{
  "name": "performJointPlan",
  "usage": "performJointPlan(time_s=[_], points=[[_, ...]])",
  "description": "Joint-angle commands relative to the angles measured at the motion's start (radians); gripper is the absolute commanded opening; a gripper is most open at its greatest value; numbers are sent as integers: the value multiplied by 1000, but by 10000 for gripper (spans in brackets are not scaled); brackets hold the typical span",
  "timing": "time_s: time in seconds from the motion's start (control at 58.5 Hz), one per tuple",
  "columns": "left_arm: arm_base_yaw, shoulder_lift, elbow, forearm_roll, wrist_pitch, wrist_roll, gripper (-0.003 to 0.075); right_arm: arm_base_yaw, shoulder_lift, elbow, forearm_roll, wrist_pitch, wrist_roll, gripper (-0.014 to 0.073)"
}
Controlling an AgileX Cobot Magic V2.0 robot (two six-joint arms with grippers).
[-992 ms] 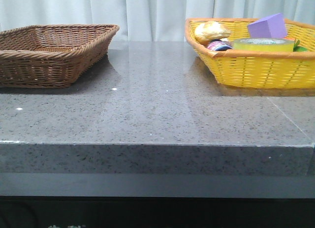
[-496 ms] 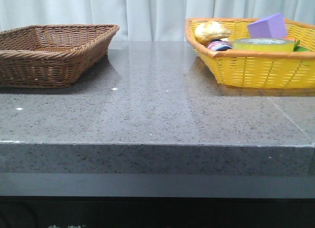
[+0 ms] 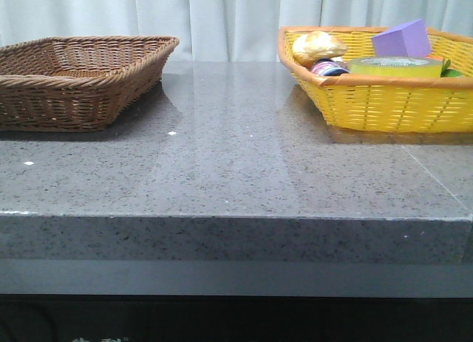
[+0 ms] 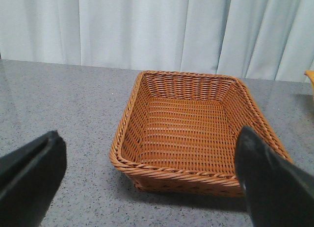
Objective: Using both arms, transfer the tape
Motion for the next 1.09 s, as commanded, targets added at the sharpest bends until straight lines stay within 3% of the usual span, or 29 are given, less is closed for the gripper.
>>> performJointPlan(time_s=[0.0, 0.274, 0.496, 0.804, 0.872, 1.077], points=[[0, 12, -37, 0, -80, -2, 689, -5, 84, -128, -11, -25, 34, 591], [0, 12, -37, 0, -80, -2, 689, -5, 365, -396, -281, 115, 258, 590], [0, 12, -37, 0, -80, -2, 689, -5, 512, -509, -292, 148, 258, 590], [0, 12, -37, 0, -80, -2, 690, -2, 607, -525, -290, 152, 258, 582], [0, 12, -37, 0, -78, -2, 689, -2, 614, -525, -290, 157, 258, 528], [0, 12, -37, 0, -78, -2, 689, -2, 615, -525, -290, 151, 257, 209]])
